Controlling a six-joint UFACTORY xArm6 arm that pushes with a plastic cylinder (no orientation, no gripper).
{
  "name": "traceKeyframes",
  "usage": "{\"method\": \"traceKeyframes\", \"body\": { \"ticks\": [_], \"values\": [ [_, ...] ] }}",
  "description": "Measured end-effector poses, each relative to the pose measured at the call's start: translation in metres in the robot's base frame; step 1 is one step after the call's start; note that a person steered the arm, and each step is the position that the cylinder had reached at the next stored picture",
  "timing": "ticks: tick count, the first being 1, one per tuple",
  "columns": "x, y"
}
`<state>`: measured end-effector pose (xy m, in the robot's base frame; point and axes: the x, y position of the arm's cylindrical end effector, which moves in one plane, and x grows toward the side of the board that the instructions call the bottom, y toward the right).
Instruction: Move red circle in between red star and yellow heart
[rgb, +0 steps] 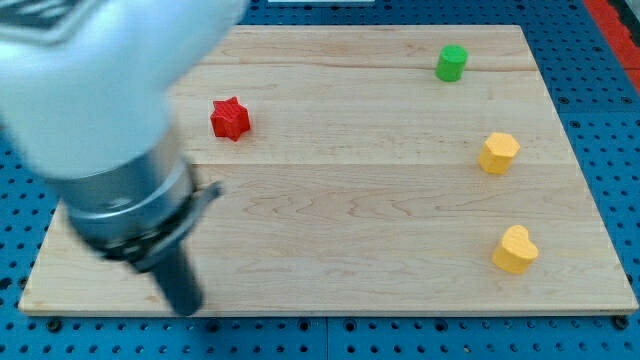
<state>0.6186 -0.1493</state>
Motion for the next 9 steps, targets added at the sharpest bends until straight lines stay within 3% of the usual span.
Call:
{"method": "traceKeyframes", "body": {
  "ticks": [1,3,5,6,9],
  "values": [
    [-0.001,-0.047],
    [-0.047,-0.063],
    [-0.091,-0.009],
    [-0.096,0.061],
    [-0.097,0.143]
  ]
}}
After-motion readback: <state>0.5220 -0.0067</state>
